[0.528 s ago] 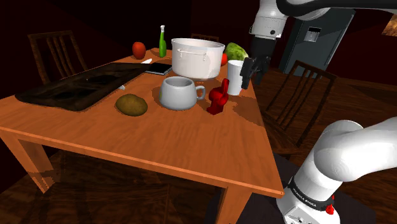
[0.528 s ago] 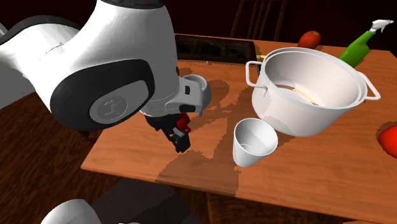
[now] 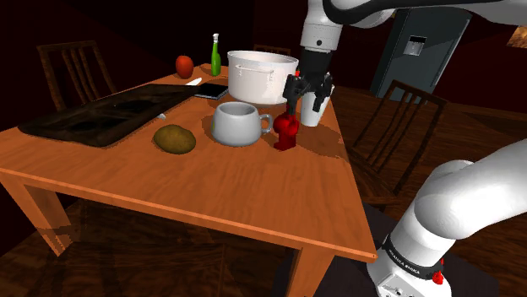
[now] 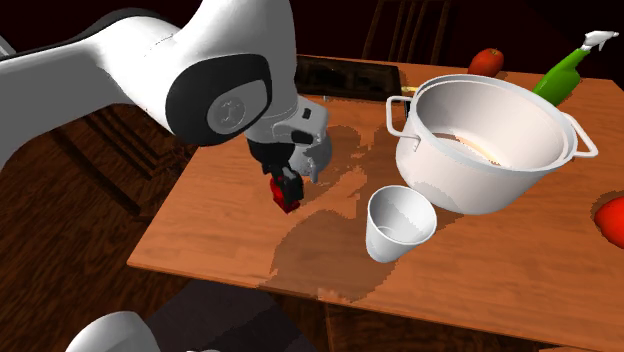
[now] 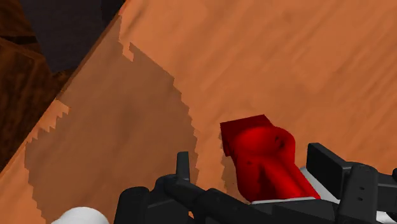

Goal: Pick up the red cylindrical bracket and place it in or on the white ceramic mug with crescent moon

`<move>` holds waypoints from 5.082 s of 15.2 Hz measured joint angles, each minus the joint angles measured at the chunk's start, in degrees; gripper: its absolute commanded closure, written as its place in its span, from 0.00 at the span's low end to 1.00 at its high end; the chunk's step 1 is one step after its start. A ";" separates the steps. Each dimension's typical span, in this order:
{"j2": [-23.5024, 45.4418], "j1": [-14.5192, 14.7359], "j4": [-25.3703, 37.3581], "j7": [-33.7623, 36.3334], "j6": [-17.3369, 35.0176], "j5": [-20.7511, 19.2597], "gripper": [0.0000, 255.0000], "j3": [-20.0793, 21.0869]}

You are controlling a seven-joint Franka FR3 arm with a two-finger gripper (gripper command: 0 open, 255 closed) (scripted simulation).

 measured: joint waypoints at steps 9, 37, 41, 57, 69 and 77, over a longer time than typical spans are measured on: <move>7.10 -1.55 0.86 8.95 6.40 0.30 0.00 3.65; -9.47 2.22 -14.09 10.01 5.80 3.73 0.00 4.31; -14.24 3.53 -18.68 10.38 5.82 4.77 0.00 4.63; -14.23 3.95 -22.93 10.32 10.10 5.62 1.00 5.48; -14.50 3.61 -19.42 10.35 6.33 4.89 1.00 4.70; -14.00 3.21 -12.97 10.80 0.41 4.03 1.00 3.92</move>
